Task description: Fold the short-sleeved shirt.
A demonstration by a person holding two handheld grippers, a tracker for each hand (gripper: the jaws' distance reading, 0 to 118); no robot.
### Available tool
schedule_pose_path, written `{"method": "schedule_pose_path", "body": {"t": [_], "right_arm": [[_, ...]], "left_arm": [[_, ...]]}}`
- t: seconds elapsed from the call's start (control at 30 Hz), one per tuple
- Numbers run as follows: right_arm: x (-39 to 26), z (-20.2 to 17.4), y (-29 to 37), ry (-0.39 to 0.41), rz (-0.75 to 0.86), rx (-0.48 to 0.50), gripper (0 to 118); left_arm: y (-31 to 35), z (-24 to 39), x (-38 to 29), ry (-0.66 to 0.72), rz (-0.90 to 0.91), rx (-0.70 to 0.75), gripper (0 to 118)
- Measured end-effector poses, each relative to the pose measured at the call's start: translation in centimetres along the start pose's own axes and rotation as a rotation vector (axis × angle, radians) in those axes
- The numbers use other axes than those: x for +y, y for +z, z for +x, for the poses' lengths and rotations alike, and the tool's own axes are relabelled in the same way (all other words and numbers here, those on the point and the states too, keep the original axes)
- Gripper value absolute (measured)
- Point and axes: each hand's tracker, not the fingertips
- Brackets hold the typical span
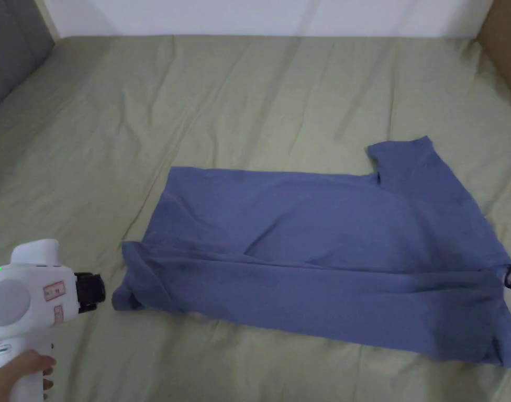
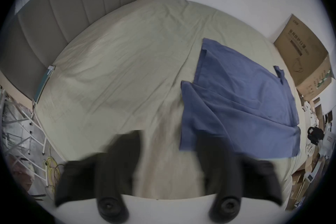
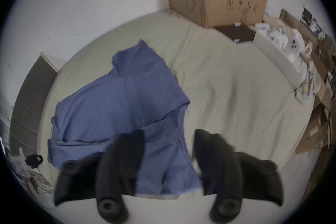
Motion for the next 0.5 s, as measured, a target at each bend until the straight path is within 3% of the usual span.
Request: {"method": "schedule_pose_path", "body": {"t": [0.03, 0.13, 0.2, 0.3, 0.33, 0.4, 0.47, 0.5], "right_arm": [[-0.7, -0.2, 0.5, -0.002, -0.002, -0.03, 10], [-3.1, -0.2, 1.4, -0.047, -0.063, 0.07, 7], [-4.4, -0.7, 1.4, -0.044, -0.097, 0.083, 7], [-5.9, -1.3, 1.4, -0.019, -0.119, 0.074, 7], [-6.0, -1.4, 1.2, -0.021, -0.124, 0.08, 7], [-6.4, -1.3, 1.2, -0.035, -0.144, 0.09, 7], [-6.5, -1.1, 0.9, -0.052, -0.154, 0.083, 7], [-6.6, -0.9, 0.8, -0.055, -0.155, 0.08, 7]], "left_arm": [[0.1, 0.2, -0.7, -0.003, -0.006, 0.006, 1], [0.0, 0.1, -1.8, -0.033, -0.012, -0.012, 2], [-0.9, 0.6, -1.6, -0.036, -0.007, -0.013, 5], [-3.2, 0.6, 0.0, -0.043, -0.005, 0.005, 79], [-4.5, 0.6, 0.4, -0.047, -0.013, 0.006, 84], [-7.7, 0.6, 0.9, -0.078, -0.056, 0.037, 76], [-10.2, 1.0, 0.9, -0.12, -0.156, 0.071, 78], [-10.1, 1.3, 0.9, -0.121, -0.122, 0.077, 78]]}}
